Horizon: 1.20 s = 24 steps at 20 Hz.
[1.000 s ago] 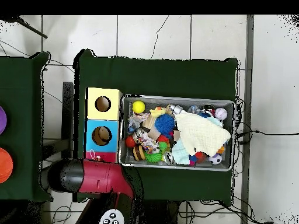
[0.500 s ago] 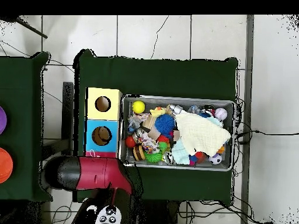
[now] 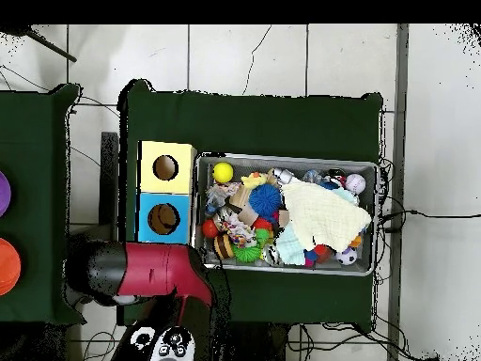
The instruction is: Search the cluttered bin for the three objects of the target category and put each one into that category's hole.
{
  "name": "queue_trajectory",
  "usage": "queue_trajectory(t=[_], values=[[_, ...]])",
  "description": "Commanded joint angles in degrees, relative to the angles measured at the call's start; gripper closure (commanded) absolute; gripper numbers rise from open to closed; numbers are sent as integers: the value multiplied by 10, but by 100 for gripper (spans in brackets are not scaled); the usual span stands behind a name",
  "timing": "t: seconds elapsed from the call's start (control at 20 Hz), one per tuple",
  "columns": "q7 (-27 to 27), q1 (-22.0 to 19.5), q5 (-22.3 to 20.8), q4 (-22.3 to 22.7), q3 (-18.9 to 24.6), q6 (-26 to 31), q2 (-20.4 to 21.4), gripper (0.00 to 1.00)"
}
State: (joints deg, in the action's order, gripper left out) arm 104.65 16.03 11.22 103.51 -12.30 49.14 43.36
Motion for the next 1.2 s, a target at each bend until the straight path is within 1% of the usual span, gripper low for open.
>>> queue_trajectory(t=[0.05,0.15,0.2,0.4,0.8,0.9,1.1,1.2], values=[[73,-26,-6,-5,25,18,8,0],[76,-26,-2,7,27,-2,11,0],[77,-26,0,14,28,-12,13,100],[80,-29,3,12,32,-32,6,100],[90,-27,5,6,31,-45,2,100],[92,-29,11,10,34,-61,2,100],[84,-35,15,34,44,-115,3,100],[84,-36,15,43,46,-129,3,100]])
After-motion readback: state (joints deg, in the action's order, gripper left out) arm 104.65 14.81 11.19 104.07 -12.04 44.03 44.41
